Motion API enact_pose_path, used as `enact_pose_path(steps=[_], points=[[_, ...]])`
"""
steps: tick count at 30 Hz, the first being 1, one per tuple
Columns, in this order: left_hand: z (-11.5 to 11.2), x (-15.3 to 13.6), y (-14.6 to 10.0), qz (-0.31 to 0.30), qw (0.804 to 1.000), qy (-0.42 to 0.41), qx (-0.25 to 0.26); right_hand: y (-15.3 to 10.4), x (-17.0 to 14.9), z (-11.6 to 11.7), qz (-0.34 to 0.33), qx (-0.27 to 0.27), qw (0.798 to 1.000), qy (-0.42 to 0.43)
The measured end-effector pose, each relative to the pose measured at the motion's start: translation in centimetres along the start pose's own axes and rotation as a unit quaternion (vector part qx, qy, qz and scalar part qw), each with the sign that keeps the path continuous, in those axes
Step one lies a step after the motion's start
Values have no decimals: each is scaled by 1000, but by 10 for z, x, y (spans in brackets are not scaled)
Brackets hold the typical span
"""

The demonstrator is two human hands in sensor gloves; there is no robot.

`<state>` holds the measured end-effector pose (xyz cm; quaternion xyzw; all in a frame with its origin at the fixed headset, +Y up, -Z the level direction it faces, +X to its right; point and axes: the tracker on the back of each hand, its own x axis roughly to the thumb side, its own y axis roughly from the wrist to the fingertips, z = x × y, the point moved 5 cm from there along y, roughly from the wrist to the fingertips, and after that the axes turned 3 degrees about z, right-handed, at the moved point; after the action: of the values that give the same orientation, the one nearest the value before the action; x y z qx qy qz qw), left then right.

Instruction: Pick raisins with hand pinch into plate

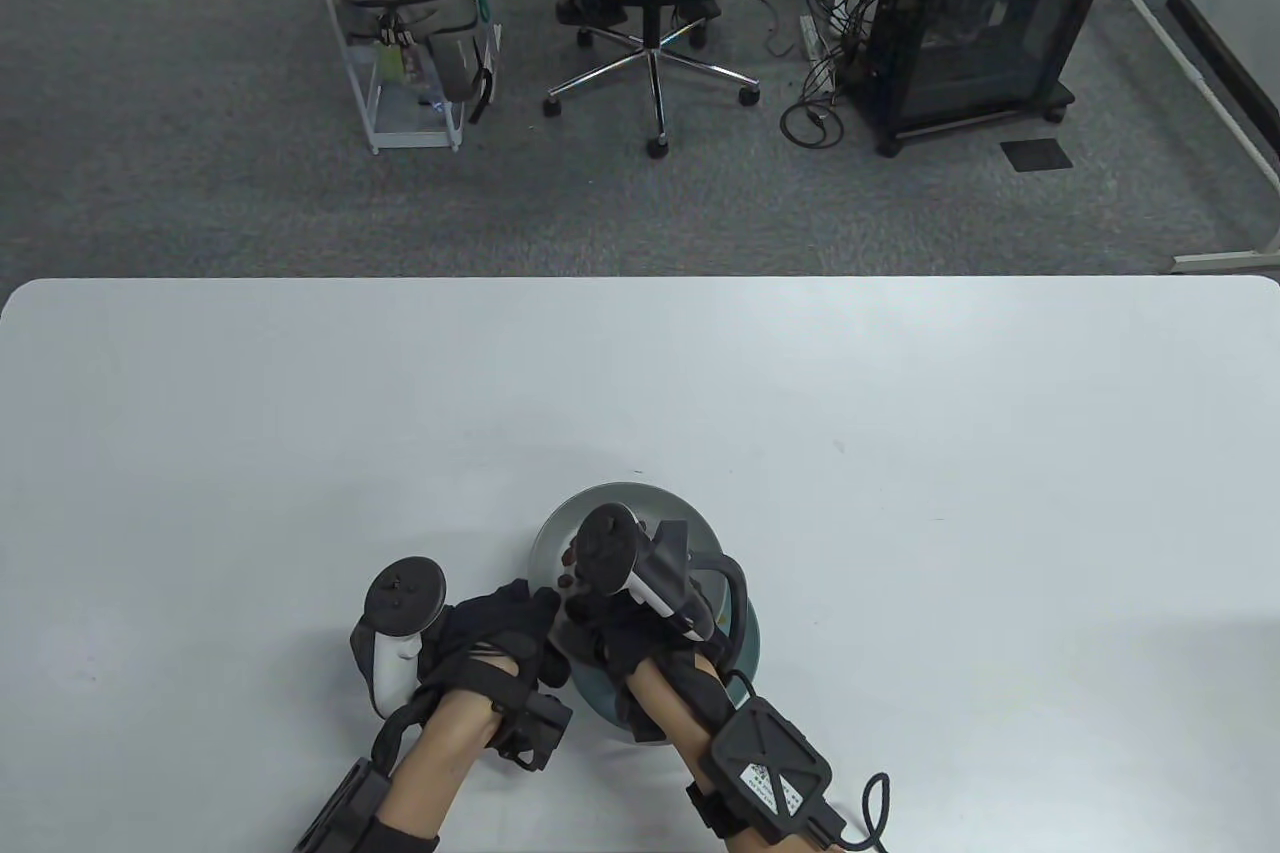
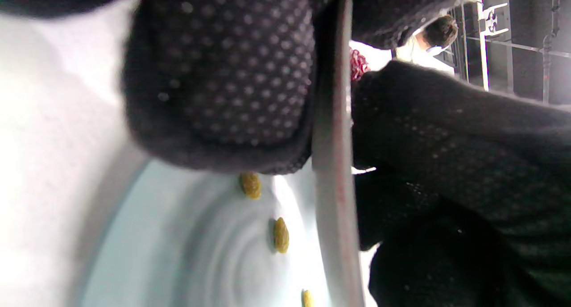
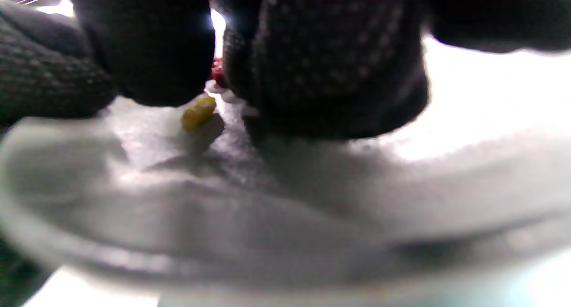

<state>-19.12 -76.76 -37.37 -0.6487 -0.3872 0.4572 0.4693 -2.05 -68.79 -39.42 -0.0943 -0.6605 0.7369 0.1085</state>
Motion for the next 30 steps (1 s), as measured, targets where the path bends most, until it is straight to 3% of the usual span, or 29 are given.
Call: enact_pose_path(steps=[19,30], points=[[0,0,-1,5,1000,-4,0,-4,4,2,-1,-17,1000,8],[-1,-2,0,10,1000,-3,-1,-5,14,8,-26,-21,999,-42]])
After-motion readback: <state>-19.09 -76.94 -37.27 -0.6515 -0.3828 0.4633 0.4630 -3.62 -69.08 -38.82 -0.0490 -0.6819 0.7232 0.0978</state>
